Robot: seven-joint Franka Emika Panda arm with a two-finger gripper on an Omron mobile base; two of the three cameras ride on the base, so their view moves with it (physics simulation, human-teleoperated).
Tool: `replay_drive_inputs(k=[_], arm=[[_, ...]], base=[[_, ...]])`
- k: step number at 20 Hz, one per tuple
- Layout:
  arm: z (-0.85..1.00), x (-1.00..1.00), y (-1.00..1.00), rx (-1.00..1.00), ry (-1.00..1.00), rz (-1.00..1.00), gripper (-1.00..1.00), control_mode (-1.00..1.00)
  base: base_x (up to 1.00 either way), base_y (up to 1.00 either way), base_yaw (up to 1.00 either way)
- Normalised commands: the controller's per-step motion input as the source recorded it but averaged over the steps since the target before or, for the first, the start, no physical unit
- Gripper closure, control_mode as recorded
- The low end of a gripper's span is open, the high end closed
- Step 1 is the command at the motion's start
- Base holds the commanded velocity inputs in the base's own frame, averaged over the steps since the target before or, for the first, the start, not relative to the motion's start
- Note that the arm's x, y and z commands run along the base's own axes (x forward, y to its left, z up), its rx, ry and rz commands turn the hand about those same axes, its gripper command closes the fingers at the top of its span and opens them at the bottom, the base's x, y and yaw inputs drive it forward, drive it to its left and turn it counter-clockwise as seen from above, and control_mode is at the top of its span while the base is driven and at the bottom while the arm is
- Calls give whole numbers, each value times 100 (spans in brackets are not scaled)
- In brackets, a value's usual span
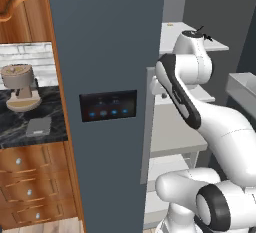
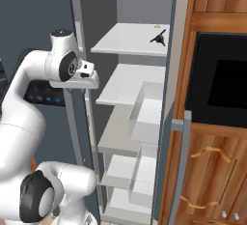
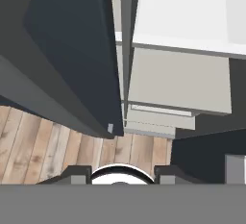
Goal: Take the fish from the fridge and place it on the digital scale on the counter by the fridge. Wait a few seconds for a reading, then move it to the plate on the dining counter.
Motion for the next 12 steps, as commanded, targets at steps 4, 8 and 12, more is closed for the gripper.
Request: replay_drive_inputs(k=[4, 8, 12], arm=[[0, -3, -2, 0, -2, 0, -100, -100], [19, -24, -23, -12, -22, 0, -100, -100], [27, -39, -45, -27, -34, 0, -100, -100]], base=[[0, 0, 0], [0, 0, 0], [0, 0, 0]])
